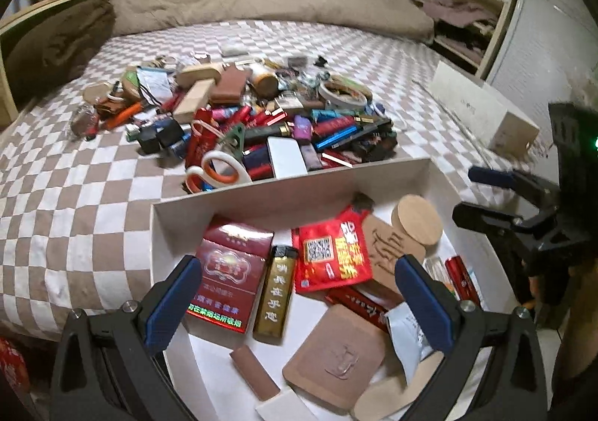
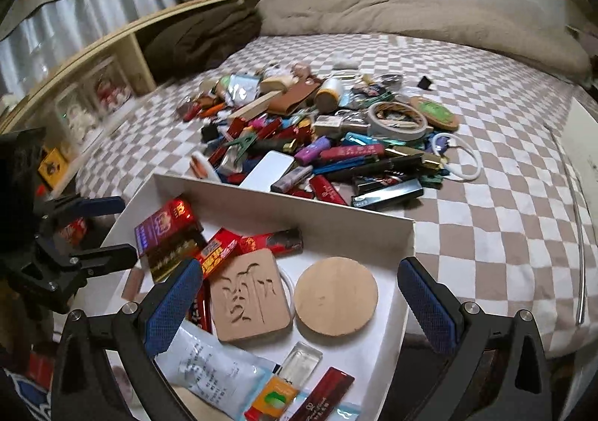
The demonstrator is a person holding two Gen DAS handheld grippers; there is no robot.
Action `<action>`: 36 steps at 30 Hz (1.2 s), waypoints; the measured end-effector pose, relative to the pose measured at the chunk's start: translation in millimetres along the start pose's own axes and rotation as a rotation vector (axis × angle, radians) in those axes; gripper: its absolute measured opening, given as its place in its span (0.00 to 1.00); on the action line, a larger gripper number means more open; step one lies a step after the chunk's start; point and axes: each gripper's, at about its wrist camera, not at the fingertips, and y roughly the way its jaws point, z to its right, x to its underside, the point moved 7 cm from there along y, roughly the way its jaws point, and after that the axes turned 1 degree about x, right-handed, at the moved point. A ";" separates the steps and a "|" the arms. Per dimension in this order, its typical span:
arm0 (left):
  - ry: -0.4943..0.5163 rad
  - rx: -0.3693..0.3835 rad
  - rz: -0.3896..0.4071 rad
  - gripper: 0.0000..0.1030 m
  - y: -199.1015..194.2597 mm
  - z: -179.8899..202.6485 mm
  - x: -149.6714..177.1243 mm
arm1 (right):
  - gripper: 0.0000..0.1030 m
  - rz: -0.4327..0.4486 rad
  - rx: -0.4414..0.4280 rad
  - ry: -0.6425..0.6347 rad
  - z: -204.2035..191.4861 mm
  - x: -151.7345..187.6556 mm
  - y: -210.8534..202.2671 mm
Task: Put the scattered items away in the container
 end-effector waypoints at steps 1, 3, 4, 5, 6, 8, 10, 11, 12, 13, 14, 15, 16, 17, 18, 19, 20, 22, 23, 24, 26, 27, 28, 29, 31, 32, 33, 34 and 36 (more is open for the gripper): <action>-0.010 0.007 0.014 1.00 -1.9 -0.4 -1.4 | 1.00 0.007 0.013 0.004 0.9 0.5 -0.3; -0.033 0.012 0.041 1.00 -5.7 -1.8 -3.8 | 1.00 0.021 0.027 0.014 3.0 1.9 -1.2; -0.043 0.010 0.051 1.00 -6.5 -2.2 -5.2 | 1.00 0.028 0.029 0.023 3.9 2.7 -1.5; -0.054 0.007 0.066 1.00 -7.7 -3.0 -6.6 | 1.00 0.034 0.031 0.036 4.9 3.5 -2.0; -0.059 0.003 0.074 1.00 -8.2 -2.7 -7.5 | 1.00 0.039 0.033 0.046 5.5 4.1 -2.5; -0.069 -0.013 0.092 1.00 -8.8 -4.2 -8.5 | 1.00 0.056 0.049 0.056 6.5 4.6 -4.8; -0.070 -0.029 0.097 1.00 -8.3 -5.4 -8.5 | 1.00 0.070 0.069 0.060 6.7 5.1 -6.9; -0.071 -0.037 0.099 1.00 -7.8 -6.3 -8.0 | 1.00 0.076 0.072 0.063 6.7 5.4 -7.6; -0.073 -0.039 0.101 1.00 -7.4 -7.0 -7.2 | 1.00 0.080 0.075 0.065 6.9 5.6 -7.8; -0.075 -0.040 0.101 1.00 -6.9 -7.9 -6.2 | 1.00 0.082 0.083 0.065 6.6 6.0 -8.0; -0.078 -0.040 0.098 1.00 -6.5 -8.6 -5.0 | 1.00 0.085 0.093 0.062 6.5 6.1 -8.3; -0.080 -0.041 0.097 1.00 -6.7 -9.0 -3.8 | 1.00 0.088 0.100 0.060 5.9 6.3 -8.6; -0.083 -0.042 0.098 1.00 -6.9 -10.0 -3.0 | 1.00 0.092 0.099 0.061 5.0 6.4 -9.1; -0.087 -0.046 0.104 1.00 -8.0 -11.5 -1.9 | 1.00 0.095 0.097 0.063 4.4 6.3 -9.4; -0.088 -0.052 0.108 1.00 -8.7 -12.0 -0.9 | 1.00 0.097 0.097 0.066 4.0 6.3 -9.5; -0.086 -0.066 0.111 1.00 -9.5 -13.6 0.4 | 1.00 0.098 0.099 0.068 3.7 6.4 -9.6; -0.084 -0.074 0.112 1.00 -9.7 -14.2 1.0 | 1.00 0.099 0.102 0.069 3.2 6.3 -9.5; -0.076 -0.096 0.118 1.00 -10.4 -16.1 3.2 | 1.00 0.098 0.101 0.076 2.6 6.6 -8.2; -0.074 -0.104 0.120 1.00 -10.4 -17.0 3.9 | 1.00 0.096 0.103 0.076 2.5 7.0 -7.2; -0.071 -0.112 0.121 1.00 -10.0 -18.1 4.7 | 1.00 0.096 0.110 0.075 2.5 7.8 -6.6; -0.069 -0.121 0.120 1.00 -9.2 -20.1 6.4 | 1.00 0.096 0.127 0.077 3.7 9.2 -5.4; -0.072 -0.121 0.121 1.00 -9.1 -21.1 7.1 | 1.00 0.097 0.131 0.081 3.9 9.8 -5.5; -0.077 -0.123 0.123 1.00 -9.3 -22.4 7.6 | 1.00 0.099 0.135 0.086 4.7 10.2 -5.7; -0.081 -0.125 0.126 1.00 -9.7 -23.2 7.8 | 1.00 0.103 0.143 0.090 5.7 10.3 -6.2; -0.087 -0.125 0.131 1.00 -10.3 -24.3 7.6 | 1.00 0.110 0.152 0.092 7.1 10.0 -7.7; -0.088 -0.124 0.131 1.00 -10.4 -24.7 7.7 | 1.00 0.114 0.154 0.093 7.6 9.7 -8.3; -0.089 -0.124 0.131 1.00 -10.2 -24.7 7.7 | 1.00 0.118 0.155 0.093 7.9 9.4 -8.9; -0.087 -0.126 0.130 1.00 -10.0 -24.9 7.7 | 1.00 0.122 0.157 0.091 8.3 9.1 -9.1; -0.083 -0.130 0.124 1.00 -8.7 -24.5 7.8 | 1.00 0.124 0.158 0.087 7.9 9.1 -9.4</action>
